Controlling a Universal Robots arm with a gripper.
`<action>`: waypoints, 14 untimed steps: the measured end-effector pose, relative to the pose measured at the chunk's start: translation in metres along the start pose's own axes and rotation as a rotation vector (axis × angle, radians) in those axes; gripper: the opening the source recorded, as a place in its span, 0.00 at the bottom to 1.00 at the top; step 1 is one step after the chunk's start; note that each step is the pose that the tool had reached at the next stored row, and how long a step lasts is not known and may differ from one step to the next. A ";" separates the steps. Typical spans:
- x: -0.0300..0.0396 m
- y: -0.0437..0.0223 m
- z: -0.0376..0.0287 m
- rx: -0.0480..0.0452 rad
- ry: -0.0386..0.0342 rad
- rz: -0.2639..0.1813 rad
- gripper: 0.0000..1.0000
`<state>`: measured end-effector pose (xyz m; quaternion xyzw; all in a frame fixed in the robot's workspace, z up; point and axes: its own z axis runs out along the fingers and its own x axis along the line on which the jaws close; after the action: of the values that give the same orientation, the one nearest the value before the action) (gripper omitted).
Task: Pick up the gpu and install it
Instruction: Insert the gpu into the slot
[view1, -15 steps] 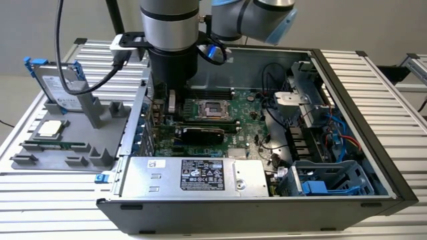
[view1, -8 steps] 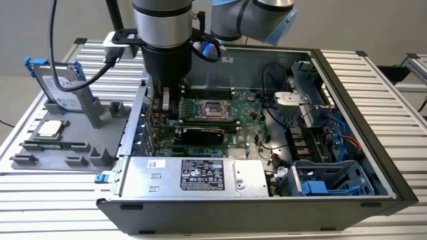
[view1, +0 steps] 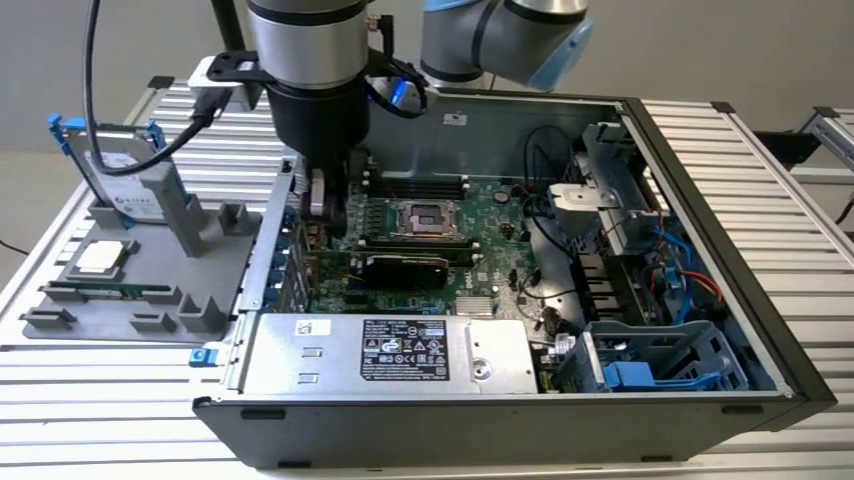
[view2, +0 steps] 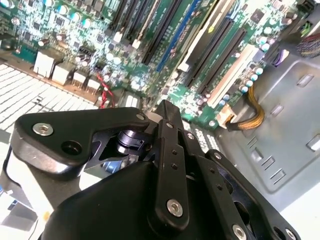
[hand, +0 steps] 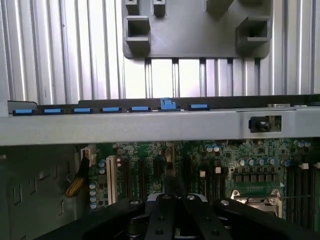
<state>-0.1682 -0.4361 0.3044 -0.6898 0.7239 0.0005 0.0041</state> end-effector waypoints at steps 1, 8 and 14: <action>-0.0005 0.0015 0.0000 0.0000 0.0000 0.000 0.00; -0.0014 0.0105 -0.0001 -0.0001 0.0001 0.000 0.00; -0.0011 0.0166 -0.0001 -0.0001 0.0000 0.000 0.00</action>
<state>-0.1848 -0.4342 0.3045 -0.6898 0.7239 0.0005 0.0041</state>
